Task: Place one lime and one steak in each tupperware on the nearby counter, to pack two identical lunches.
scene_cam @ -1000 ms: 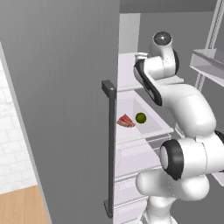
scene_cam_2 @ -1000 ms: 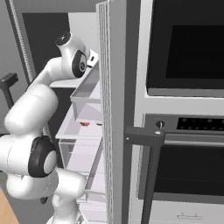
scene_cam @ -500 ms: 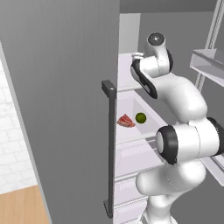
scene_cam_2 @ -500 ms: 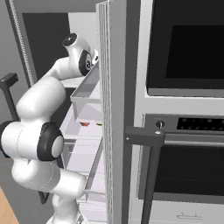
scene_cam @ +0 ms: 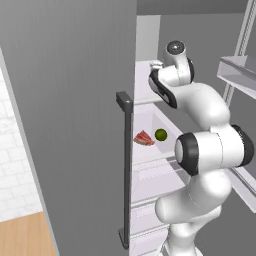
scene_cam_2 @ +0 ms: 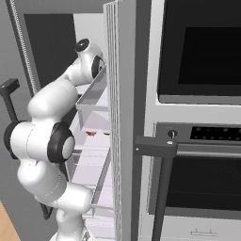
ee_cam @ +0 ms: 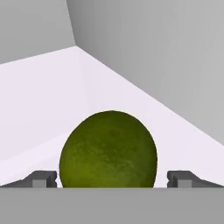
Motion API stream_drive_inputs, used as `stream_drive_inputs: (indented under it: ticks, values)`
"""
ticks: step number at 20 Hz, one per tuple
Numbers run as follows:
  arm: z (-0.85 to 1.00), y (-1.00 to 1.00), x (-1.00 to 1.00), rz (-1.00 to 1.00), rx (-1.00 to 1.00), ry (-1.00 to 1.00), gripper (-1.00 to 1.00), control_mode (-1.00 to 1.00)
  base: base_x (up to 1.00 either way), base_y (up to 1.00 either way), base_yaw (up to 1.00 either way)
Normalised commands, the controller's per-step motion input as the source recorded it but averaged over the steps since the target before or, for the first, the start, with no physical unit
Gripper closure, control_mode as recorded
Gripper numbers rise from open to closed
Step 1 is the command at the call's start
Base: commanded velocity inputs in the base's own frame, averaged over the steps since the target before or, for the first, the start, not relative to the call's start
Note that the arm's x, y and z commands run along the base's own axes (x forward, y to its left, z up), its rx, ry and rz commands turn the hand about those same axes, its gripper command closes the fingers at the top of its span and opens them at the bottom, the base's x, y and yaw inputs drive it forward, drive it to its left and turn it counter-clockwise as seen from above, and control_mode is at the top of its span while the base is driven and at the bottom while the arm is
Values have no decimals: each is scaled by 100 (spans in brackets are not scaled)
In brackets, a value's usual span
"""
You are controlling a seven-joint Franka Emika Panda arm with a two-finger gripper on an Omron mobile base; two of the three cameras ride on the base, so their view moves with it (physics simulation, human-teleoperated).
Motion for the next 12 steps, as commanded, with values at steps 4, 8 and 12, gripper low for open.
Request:
stream_drive_inputs:
  ticks: [4,8,12]
  values:
    - [-23,-13,14,0,-2,0,-100,-100,0,0,0]
    - [-20,-6,16,0,-2,0,100,-100,0,0,0]
    - [-17,0,-6,0,-2,-6,100,-100,0,0,0]
